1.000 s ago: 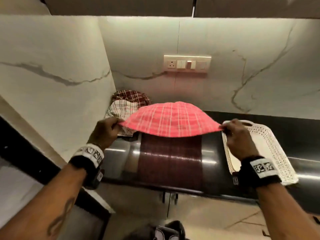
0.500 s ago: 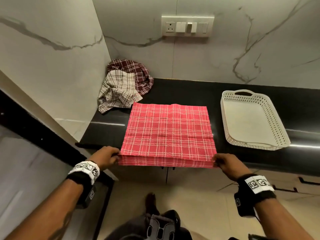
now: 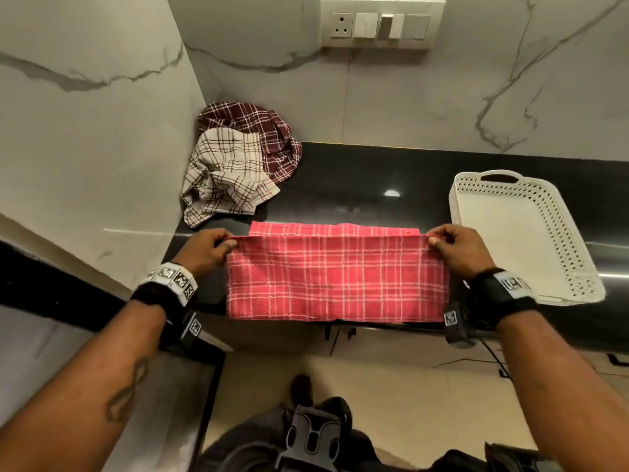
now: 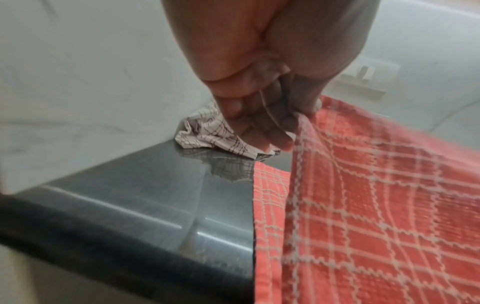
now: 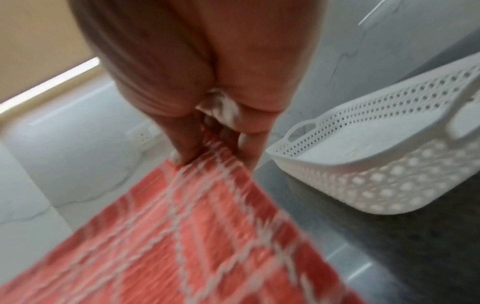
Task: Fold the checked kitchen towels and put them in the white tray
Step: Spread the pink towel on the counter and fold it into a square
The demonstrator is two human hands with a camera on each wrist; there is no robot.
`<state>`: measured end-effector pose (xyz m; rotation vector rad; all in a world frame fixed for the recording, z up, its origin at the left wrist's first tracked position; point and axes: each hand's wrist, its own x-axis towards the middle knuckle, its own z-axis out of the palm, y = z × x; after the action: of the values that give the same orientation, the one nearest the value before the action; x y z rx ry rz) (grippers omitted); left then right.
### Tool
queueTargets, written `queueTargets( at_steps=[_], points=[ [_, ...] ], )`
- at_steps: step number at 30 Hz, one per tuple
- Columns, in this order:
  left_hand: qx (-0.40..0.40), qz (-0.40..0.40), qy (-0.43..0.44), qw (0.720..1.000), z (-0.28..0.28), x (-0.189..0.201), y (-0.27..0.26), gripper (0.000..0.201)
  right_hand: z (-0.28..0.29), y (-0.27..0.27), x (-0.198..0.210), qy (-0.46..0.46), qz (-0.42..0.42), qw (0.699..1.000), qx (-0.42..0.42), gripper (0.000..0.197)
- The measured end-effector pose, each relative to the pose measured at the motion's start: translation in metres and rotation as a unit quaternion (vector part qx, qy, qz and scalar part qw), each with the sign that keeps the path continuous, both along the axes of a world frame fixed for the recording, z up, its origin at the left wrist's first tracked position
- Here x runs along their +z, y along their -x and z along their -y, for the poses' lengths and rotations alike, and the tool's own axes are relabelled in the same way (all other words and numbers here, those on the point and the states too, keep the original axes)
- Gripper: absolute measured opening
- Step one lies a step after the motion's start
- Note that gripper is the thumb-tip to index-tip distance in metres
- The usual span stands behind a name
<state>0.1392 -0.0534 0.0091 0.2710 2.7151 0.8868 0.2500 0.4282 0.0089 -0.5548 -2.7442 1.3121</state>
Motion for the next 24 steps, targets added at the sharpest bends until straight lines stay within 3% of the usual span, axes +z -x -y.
queueTargets(
  at_steps=[7, 11, 20, 24],
  points=[
    [0.044, -0.009, 0.001, 0.999, -0.034, -0.049, 0.095, 0.010, -0.012, 0.095, -0.062, -0.068, 0.064, 0.991, -0.101, 0.007],
    [0.004, 0.003, 0.037, 0.999, -0.048, -0.078, 0.140, 0.014, -0.017, 0.110, -0.093, -0.101, 0.123, 0.977, -0.146, 0.011],
    [0.035, -0.003, 0.020, 0.999, -0.042, -0.096, 0.125, 0.007, -0.013, 0.108, -0.089, -0.154, 0.126, 0.972, -0.121, 0.017],
    [0.038, 0.023, 0.051, 0.998, -0.044, -0.094, 0.127, 0.014, -0.011, 0.110, -0.086, -0.217, 0.187, 0.953, -0.098, 0.016]
  ],
)
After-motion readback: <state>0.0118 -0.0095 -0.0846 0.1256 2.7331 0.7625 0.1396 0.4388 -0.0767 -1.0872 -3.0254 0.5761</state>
